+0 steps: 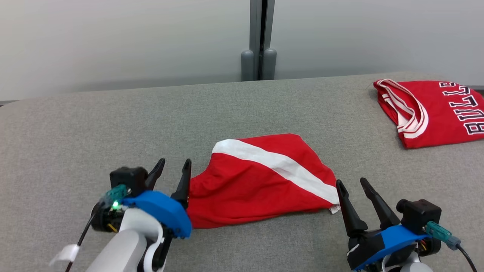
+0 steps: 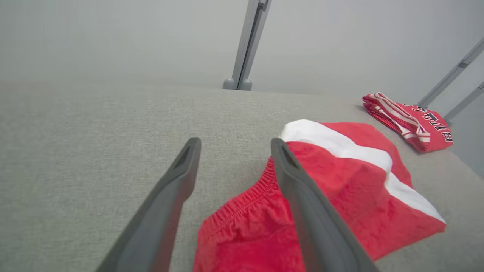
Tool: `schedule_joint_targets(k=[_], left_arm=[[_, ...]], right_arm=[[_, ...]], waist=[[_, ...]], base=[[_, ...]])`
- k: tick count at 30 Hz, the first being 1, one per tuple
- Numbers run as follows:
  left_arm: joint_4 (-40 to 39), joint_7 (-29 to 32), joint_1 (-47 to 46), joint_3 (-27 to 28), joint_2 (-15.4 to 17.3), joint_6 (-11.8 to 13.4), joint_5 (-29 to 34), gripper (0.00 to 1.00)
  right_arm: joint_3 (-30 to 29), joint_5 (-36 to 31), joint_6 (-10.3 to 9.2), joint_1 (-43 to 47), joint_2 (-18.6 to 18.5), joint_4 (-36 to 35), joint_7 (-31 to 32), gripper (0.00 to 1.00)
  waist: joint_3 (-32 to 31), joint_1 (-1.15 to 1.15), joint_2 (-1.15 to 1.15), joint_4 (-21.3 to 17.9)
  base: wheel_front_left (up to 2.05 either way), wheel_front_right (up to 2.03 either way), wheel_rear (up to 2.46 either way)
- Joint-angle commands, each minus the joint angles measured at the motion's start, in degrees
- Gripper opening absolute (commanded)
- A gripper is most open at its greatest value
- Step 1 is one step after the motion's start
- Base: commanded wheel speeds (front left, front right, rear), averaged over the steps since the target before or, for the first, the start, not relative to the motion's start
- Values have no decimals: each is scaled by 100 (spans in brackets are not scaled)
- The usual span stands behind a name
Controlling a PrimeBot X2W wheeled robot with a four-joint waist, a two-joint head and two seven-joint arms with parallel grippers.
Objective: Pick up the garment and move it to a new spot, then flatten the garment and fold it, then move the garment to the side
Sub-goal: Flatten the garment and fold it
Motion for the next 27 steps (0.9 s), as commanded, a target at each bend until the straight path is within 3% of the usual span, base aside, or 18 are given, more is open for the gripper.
schedule_joint_targets(k=[1, 8, 13, 14, 15, 16, 22, 27], left_arm=[[11, 296, -303, -39, -97, -47, -133, 100], [583, 1191, -1111, -5, -576, -172, -645, 100], [1001, 1683, -1413, -106, -643, -168, -753, 100], [1020, 1717, -1464, -136, -621, -190, -718, 69], [1023, 1710, -1495, -165, -612, -232, -702, 14], [1037, 1773, -1467, -215, -602, -282, -711, 0], [809, 1556, -1269, -309, -502, -416, -588, 0], [178, 1215, -798, -409, -379, -587, -566, 0]], right_arm=[[36, -7, 3, -57, 1, -13, -13, 100], [218, 79, 3, -269, 0, 29, -78, 100], [234, 107, 3, -354, 3, 104, -160, 100], [233, 112, 3, -366, 3, 116, -169, 100], [215, 112, 3, -374, 4, 128, -195, 100], [205, 109, 3, -376, 4, 140, -210, 100], [119, 77, 3, -309, 6, 180, -259, 100], [50, 43, 3, -250, 6, 166, -237, 100]], waist=[[53, 0, 1, -30], [362, 0, 1, -293], [493, 0, 1, -474], [512, 0, 1, -505], [522, 0, 1, -517], [525, 0, 1, -525], [482, 0, 1, -450], [377, 0, 1, -207]], base=[[0, 0, 0], [0, 0, 0], [0, 0, 0], [0, 0, 0], [0, 0, 0], [0, 0, 0], [0, 0, 0], [0, 0, 0]])
